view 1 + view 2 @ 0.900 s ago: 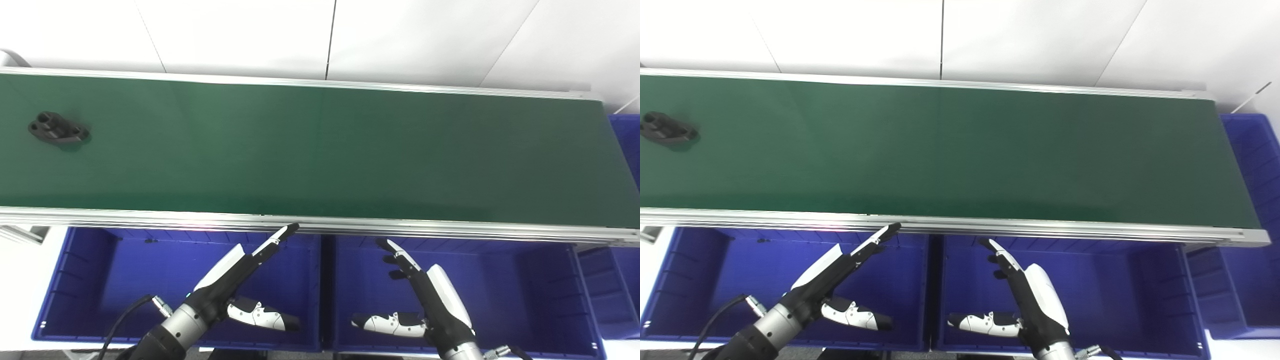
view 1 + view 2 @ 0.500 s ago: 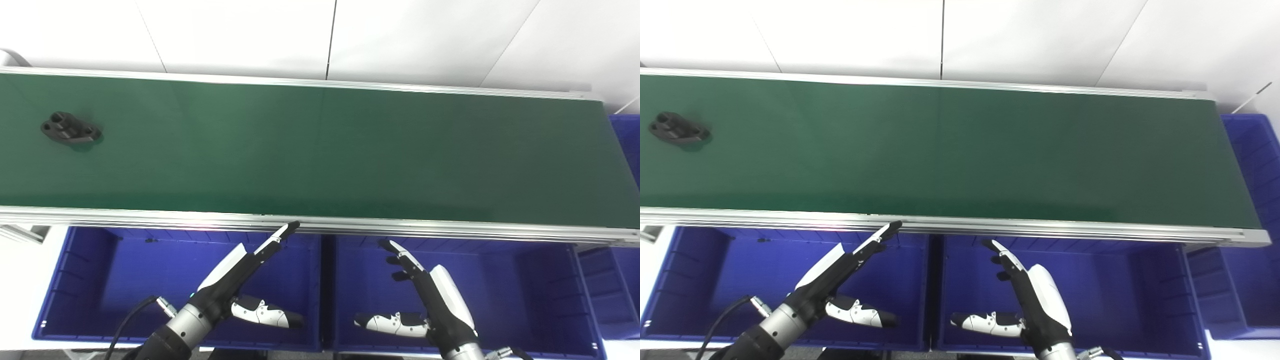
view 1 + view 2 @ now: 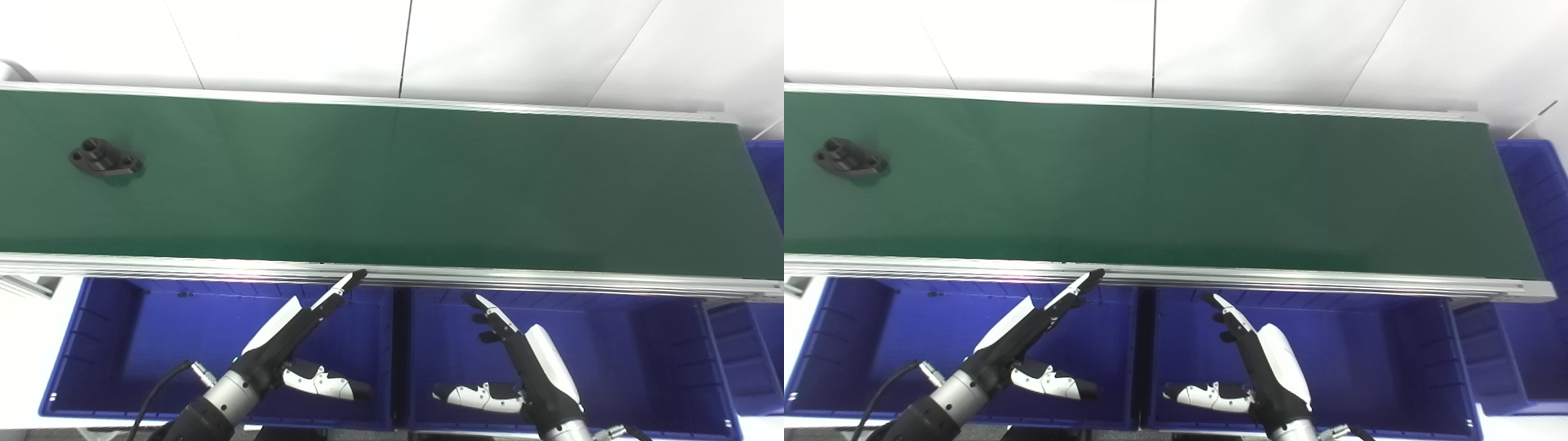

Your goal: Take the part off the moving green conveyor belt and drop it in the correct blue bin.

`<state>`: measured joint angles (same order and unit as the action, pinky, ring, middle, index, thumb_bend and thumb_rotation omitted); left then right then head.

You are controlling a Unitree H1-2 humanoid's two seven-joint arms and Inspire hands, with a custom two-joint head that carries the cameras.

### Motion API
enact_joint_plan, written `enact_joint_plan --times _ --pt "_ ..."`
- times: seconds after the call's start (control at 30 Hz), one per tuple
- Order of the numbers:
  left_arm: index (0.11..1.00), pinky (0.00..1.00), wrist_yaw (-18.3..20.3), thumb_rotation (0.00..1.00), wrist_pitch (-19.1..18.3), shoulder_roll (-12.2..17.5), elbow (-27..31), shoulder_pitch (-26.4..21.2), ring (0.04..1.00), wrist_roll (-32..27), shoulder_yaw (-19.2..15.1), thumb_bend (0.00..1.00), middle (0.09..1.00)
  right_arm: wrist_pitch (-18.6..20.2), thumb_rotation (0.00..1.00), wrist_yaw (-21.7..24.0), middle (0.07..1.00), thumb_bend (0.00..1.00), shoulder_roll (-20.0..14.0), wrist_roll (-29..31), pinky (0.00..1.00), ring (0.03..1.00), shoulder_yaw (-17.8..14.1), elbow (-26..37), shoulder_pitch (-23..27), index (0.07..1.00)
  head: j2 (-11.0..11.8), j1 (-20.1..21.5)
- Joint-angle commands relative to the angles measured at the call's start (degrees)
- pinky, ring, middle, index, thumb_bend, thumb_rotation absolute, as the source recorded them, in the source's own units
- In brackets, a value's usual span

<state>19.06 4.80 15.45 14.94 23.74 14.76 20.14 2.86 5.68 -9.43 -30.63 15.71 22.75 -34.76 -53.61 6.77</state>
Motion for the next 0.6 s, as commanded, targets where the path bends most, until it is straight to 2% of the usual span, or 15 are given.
enact_joint_plan --times 0.0,0.03,0.07,0.1,0.13,0.2,0.3,0.33,0.37,0.4,0.43,0.47,0.5,0.53,0.57 --pt "1.0 0.95 -0.4 0.44 1.3 0.2 1.0 -0.1 1.0 -0.6 0.0 0.8 1.0 -1.4 0.4 -0.8 0.905 0.83 -0.1 -0.2 0.69 0.833 0.0 1.4 -0.3 0.898 0.8 -2.0" --pt "1.0 0.95 -0.5 0.44 1.4 0.2 0.9 0.0 1.0 -0.3 0.1 0.8 1.0 -1.8 0.39 -0.9 0.905 0.83 -0.2 0.0 0.71 0.84 0.0 1.2 -0.3 0.897 1.0 -2.5" --pt "1.0 0.95 -0.7 0.44 1.3 0.0 0.8 0.1 1.0 0.4 0.4 0.8 1.0 -2.8 0.39 -1.2 0.905 0.83 -0.5 1.0 0.71 0.844 -0.3 0.5 -0.4 0.897 2.5 -6.3" --pt "1.0 0.96 -0.8 0.46 1.2 -0.1 0.8 0.2 1.0 0.9 0.6 0.81 1.0 -3.6 0.37 -1.3 0.906 0.82 -0.8 1.7 0.73 0.853 -0.4 0.1 -0.4 0.896 2.5 -6.3" --pt "1.0 0.96 -1.0 0.46 1.5 -0.5 0.4 0.3 1.0 1.3 0.9 0.81 1.0 -5.2 0.37 -1.9 0.907 0.82 -1.3 2.5 0.73 0.854 -0.7 -1.0 -0.5 0.896 4.5 -10.5" --pt "1.0 0.95 -1.6 0.47 2.3 -1.2 -0.5 0.6 1.0 2.1 1.8 0.82 1.0 -7.7 0.37 -2.9 0.903 0.81 -2.3 3.1 0.75 0.858 -1.3 -2.8 -0.7 0.895 6.8 -14.3" --pt "1.0 0.95 -3.1 0.47 4.0 -2.6 -2.7 1.0 1.0 3.6 2.9 0.82 1.0 -9.8 0.4 -3.6 0.905 0.81 -3.6 3.9 0.73 0.849 -2.1 -4.9 -1.0 0.9 11.2 -20.1" --pt "1.0 0.95 -3.4 0.44 4.2 -2.9 -3.2 1.1 1.0 3.9 3.2 0.82 1.0 -10.3 0.39 -3.8 0.906 0.81 -3.9 4.2 0.71 0.843 -2.3 -5.4 -1.1 0.902 11.6 -20.5" --pt "1.0 0.94 -3.7 0.42 4.2 -3.2 -3.7 1.1 1.0 4.1 3.5 0.82 1.0 -11.1 0.39 -4.2 0.906 0.81 -4.3 4.3 0.71 0.84 -2.5 -6.2 -1.1 0.902 13.2 -22.3" --pt "1.0 0.94 -4.1 0.41 4.2 -3.5 -4.0 1.2 1.0 4.5 3.8 0.82 1.0 -11.8 0.38 -4.5 0.907 0.81 -4.6 4.2 0.7 0.839 -2.6 -6.8 -1.0 0.901 13.9 -22.9" --pt "1.0 0.93 -4.5 0.39 4.6 -3.7 -4.6 1.2 1.0 4.8 4.0 0.82 1.0 -12.1 0.38 -4.7 0.908 0.81 -4.8 4.1 0.72 0.85 -2.7 -7.4 -1.0 0.902 15.0 -23.8" --pt "1.0 0.92 -4.7 0.37 4.9 -3.9 -4.9 1.2 1.0 4.9 4.1 0.82 1.0 -12.3 0.38 -4.8 0.912 0.8 -5.0 4.0 0.73 0.858 -2.8 -7.8 -0.9 0.908 15.0 -23.8" --pt "1.0 0.91 -5.1 0.36 5.9 -4.1 -6.0 0.9 0.999 5.0 4.3 0.82 1.0 -12.2 0.37 -4.8 0.916 0.8 -5.1 4.3 0.74 0.864 -2.9 -8.4 -0.8 0.911 16.9 -25.0" --pt "1.0 0.91 -5.4 0.34 6.7 -4.2 -6.7 0.7 0.996 5.0 4.4 0.82 1.0 -12.2 0.36 -4.7 0.924 0.8 -5.2 4.5 0.75 0.877 -3.0 -8.8 -0.8 0.918 16.9 -25.0" --pt "1.0 0.91 -5.7 0.34 7.5 -4.4 -7.7 0.5 0.995 5.0 4.4 0.82 1.0 -12.5 0.36 -5.1 0.925 0.8 -5.3 4.3 0.75 0.878 -3.1 -9.5 -0.6 0.919 18.0 -25.4"
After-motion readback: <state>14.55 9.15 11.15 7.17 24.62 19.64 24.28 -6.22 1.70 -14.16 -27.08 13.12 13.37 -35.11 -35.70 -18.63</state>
